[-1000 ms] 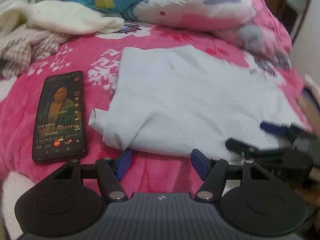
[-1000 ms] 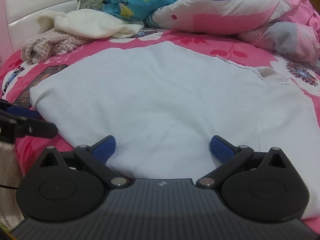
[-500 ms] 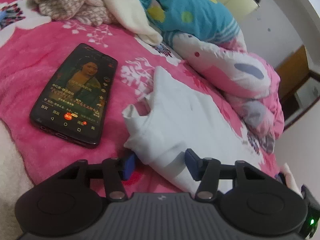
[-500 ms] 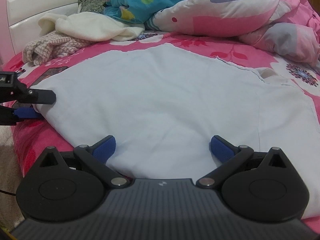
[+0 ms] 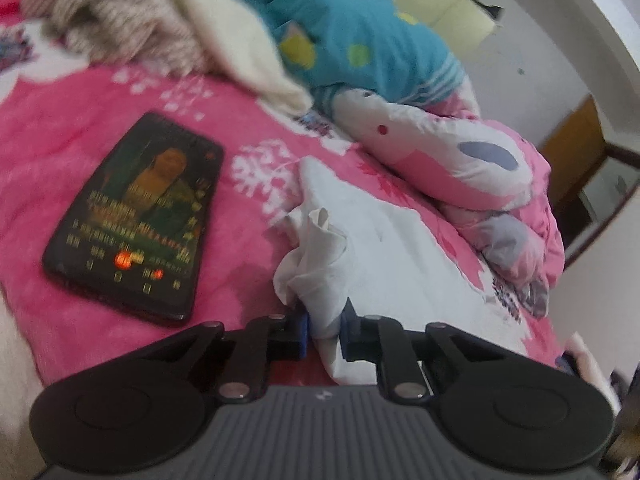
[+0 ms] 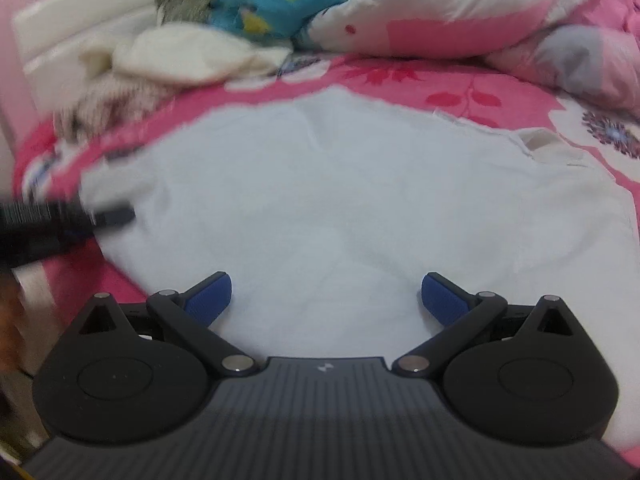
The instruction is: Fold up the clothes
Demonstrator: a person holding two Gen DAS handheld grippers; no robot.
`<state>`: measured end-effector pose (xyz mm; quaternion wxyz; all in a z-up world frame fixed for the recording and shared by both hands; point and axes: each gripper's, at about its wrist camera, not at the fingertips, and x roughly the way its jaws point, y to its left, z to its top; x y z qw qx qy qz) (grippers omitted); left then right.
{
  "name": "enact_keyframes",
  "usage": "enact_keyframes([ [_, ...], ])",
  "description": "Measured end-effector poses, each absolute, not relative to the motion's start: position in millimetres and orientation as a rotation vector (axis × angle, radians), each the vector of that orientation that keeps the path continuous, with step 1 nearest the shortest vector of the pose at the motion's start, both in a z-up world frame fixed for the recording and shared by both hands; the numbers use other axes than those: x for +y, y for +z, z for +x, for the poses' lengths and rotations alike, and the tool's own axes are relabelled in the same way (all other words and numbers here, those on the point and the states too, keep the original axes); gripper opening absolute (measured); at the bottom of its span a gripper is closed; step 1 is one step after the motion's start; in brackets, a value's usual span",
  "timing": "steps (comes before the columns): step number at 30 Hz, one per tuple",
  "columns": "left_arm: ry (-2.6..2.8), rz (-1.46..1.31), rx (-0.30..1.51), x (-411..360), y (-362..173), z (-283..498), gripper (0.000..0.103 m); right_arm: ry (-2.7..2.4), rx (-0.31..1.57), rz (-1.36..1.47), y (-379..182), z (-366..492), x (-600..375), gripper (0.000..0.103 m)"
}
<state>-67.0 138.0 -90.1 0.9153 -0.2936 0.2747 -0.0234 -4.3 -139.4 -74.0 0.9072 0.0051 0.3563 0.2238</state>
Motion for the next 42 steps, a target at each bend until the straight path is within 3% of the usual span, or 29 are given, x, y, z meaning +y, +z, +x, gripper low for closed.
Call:
enact_keyframes([
  [8,-0.101,-0.390,0.492,119,-82,-72,0.014,0.679,0.837,0.173,-31,64,-94,0.102],
  [16,-0.142,-0.294,0.462,110,-81,-73,0.014,0.761,1.037,-0.057,-41,144,24,0.102],
  [22,-0.155,-0.260,0.451,106,-83,-74,0.014,0.736,1.228,-0.273,-73,166,82,0.102],
  [26,-0.160,-0.249,0.443,104,-84,-75,0.014,0.727,1.244,-0.414,-81,162,96,0.099],
  [29,-0.162,-0.248,0.437,104,-85,-75,0.014,0.723,1.228,-0.470,-77,159,96,0.083],
  [31,-0.165,-0.243,0.433,103,-85,-75,0.014,0.716,1.213,-0.477,-73,160,93,0.062],
  [32,-0.167,-0.240,0.431,102,-85,-75,0.014,0.713,1.207,-0.472,-71,160,90,0.058],
  [34,-0.170,-0.236,0.423,100,-82,-76,0.014,0.708,1.193,-0.455,-67,161,85,0.036],
  [36,-0.172,-0.233,0.412,98,-79,-77,0.014,0.711,1.176,-0.416,-63,162,78,0.023],
  [39,-0.175,-0.227,0.394,94,-73,-79,0.013,0.712,1.149,-0.367,-56,163,71,0.012],
  [42,-0.182,-0.213,0.373,88,-65,-81,0.013,0.711,1.106,-0.315,-47,165,61,0.010],
])
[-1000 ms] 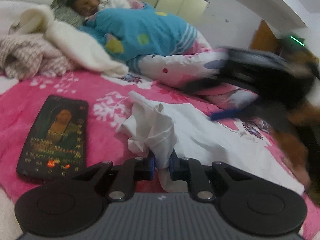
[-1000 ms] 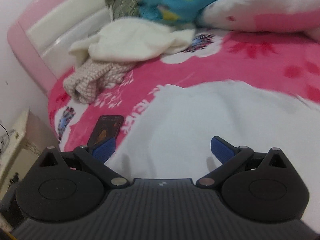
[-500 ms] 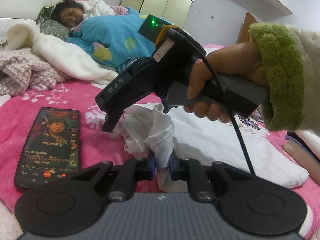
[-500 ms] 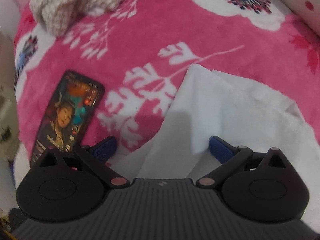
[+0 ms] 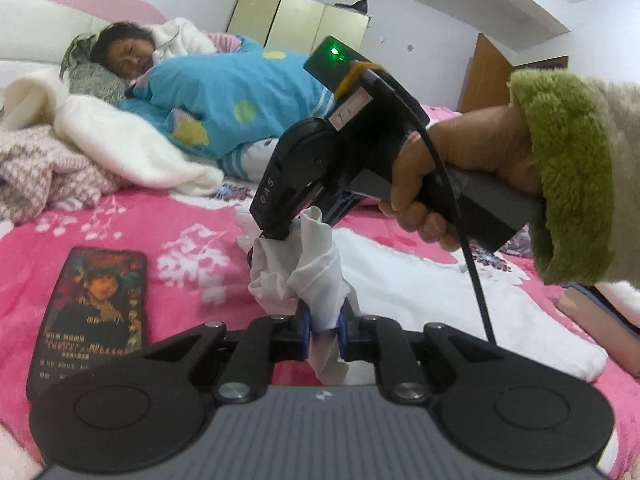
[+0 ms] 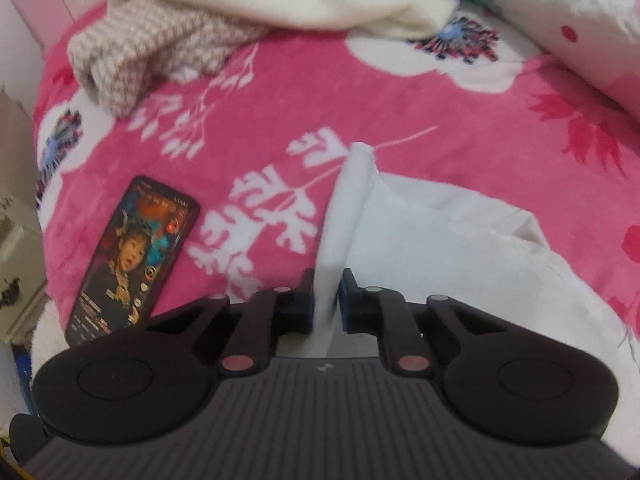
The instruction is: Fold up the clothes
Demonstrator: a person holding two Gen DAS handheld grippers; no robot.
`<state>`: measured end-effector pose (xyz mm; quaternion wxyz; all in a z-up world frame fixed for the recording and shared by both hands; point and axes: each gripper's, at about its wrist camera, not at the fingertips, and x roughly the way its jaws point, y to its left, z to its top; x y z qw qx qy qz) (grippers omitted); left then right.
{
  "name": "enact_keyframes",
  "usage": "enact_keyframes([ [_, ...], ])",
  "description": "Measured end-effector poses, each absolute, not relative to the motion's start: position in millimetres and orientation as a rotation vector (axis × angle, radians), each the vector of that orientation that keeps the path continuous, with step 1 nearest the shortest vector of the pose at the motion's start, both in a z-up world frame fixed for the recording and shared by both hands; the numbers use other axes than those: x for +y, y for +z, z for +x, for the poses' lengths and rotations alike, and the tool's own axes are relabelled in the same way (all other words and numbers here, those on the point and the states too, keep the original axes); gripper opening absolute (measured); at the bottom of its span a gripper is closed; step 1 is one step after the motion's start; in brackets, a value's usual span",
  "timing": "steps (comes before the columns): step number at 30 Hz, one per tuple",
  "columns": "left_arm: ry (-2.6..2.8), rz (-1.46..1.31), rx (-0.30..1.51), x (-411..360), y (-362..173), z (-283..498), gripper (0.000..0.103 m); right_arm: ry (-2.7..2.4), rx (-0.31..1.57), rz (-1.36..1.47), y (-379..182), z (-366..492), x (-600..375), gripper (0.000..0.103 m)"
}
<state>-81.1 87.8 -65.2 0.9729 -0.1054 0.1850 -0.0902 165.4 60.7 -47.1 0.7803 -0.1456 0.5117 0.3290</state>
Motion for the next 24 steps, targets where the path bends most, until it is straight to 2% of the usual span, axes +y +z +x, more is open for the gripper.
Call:
enact_keyframes([
  [12,-0.277,-0.135,0.311,46,-34,-71,0.013,0.680,0.960,-0.001,-3,169,-42,0.007],
  [24,-0.513,0.030,0.298,-57,-26,-50,0.013,0.541,0.830,0.183,14,152,-198,0.007],
])
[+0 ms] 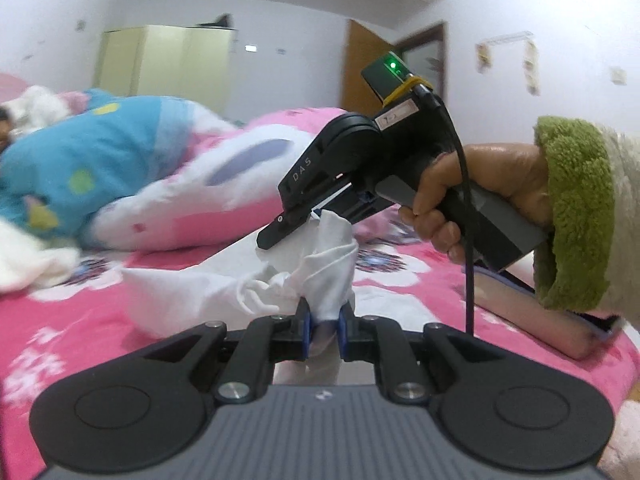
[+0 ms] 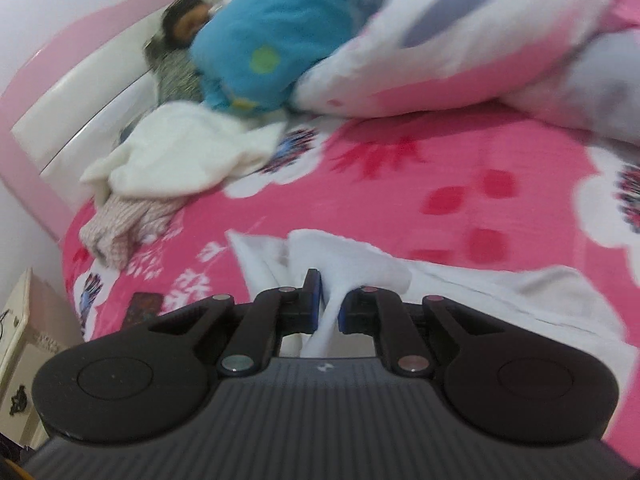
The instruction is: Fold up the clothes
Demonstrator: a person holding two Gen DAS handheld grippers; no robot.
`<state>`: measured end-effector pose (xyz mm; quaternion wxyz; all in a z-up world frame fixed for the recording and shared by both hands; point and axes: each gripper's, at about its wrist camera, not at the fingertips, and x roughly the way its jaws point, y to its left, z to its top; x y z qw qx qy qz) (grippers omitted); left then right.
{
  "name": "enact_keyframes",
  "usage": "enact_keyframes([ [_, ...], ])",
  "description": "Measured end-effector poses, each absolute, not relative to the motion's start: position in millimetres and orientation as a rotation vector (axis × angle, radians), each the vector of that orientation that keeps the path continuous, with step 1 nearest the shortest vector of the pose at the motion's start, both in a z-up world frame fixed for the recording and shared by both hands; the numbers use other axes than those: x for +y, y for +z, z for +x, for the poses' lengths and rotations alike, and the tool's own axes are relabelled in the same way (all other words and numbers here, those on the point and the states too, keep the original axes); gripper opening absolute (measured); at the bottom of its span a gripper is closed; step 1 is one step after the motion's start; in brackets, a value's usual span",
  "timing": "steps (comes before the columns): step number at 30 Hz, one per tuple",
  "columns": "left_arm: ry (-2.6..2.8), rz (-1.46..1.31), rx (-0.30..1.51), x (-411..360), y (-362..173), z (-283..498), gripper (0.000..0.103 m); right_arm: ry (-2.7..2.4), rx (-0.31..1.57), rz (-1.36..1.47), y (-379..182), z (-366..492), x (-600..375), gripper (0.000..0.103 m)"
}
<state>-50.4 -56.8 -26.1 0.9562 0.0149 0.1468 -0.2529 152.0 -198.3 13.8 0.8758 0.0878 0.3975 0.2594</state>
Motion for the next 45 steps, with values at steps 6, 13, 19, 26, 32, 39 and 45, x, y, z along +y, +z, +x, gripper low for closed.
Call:
enact_keyframes([
  [6,-0.635,0.124,0.336,-104,-43,-40,0.013,0.428,0.839,0.175,-8,137,-264,0.007],
  [13,-0.728,0.236,0.370,-134,-64,-43,0.013,0.351,0.879,0.128,-44,120,-299,0.007],
  [19,-0.787,0.298,0.380,-143,-71,-51,0.013,0.331,0.846,0.072,-52,98,-311,0.008],
  [26,-0.827,0.389,0.411,-154,-92,-55,0.014,0.226,0.911,-0.021,-64,76,-313,0.043],
  [32,-0.828,0.363,0.406,-149,-95,-60,0.014,0.262,0.721,0.020,-14,46,-306,0.080],
  [39,-0.827,0.360,0.406,-147,-95,-63,0.014,0.521,0.783,0.118,-43,94,-277,0.086],
  [45,-0.835,0.364,0.397,-143,-96,-64,0.014,0.662,0.883,0.327,-85,136,-277,0.025],
])
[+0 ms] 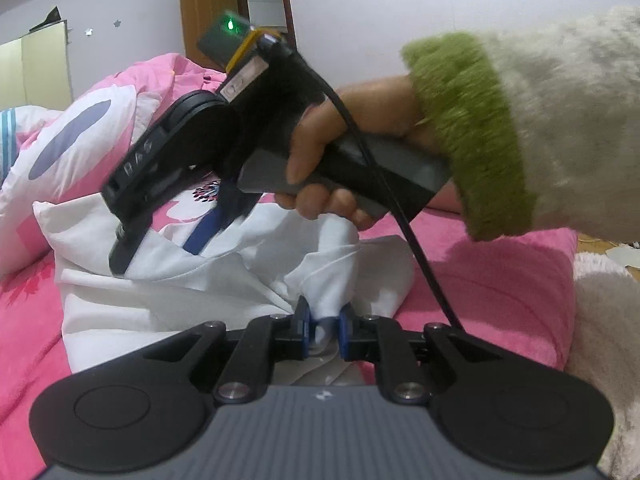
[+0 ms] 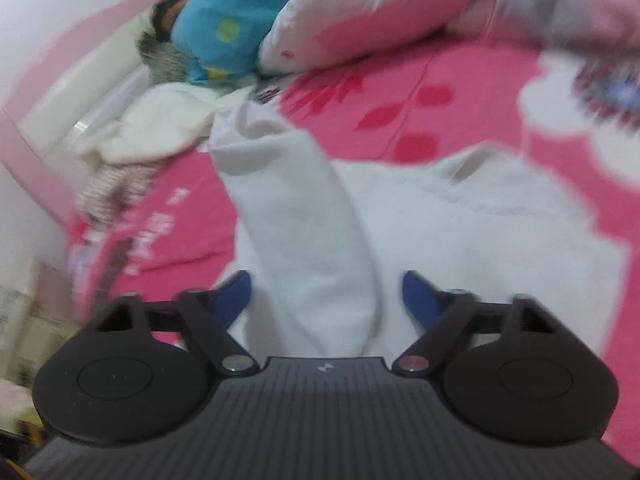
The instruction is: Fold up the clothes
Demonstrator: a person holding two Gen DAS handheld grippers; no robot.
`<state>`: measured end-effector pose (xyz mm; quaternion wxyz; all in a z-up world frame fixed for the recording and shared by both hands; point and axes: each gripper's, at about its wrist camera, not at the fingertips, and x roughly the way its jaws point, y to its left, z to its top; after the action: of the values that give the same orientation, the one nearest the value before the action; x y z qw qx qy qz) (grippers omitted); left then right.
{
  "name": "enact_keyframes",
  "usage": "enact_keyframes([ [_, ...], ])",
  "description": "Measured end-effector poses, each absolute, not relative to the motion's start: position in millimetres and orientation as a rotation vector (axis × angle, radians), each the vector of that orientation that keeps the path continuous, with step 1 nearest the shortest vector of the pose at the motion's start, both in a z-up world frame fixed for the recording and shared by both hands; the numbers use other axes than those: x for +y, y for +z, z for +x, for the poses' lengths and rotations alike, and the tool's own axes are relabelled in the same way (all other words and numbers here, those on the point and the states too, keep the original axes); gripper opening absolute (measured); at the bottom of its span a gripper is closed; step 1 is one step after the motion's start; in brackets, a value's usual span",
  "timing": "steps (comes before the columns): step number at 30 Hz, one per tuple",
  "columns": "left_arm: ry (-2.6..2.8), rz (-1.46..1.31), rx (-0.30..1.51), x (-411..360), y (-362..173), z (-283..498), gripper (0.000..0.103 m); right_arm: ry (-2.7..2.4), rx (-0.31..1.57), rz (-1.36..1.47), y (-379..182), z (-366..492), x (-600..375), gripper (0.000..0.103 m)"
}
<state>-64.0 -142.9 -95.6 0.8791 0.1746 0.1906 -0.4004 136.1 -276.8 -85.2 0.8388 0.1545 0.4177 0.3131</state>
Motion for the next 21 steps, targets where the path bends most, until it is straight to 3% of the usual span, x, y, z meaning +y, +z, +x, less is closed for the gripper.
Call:
enact_keyframes([
  [1,-0.837,0.366,0.392,-142,-95,-65,0.014,0.662,0.876,0.353,-84,133,-280,0.002],
  [7,-0.872,0.353,0.392,-134,-90,-65,0.014,0.503,0.655,0.421,-42,80,-316,0.003],
  [14,-0.899,0.400,0.385,-135,-94,-68,0.015,0.207,0.744,0.409,-84,70,-350,0.003],
  [17,-0.909,0.408,0.393,-138,-93,-61,0.025,0.169,0.708,0.435,-84,64,-354,0.003],
  [21,-0.921,0.406,0.384,-136,-92,-65,0.052,0.203,0.662,0.484,-72,48,-359,0.007],
])
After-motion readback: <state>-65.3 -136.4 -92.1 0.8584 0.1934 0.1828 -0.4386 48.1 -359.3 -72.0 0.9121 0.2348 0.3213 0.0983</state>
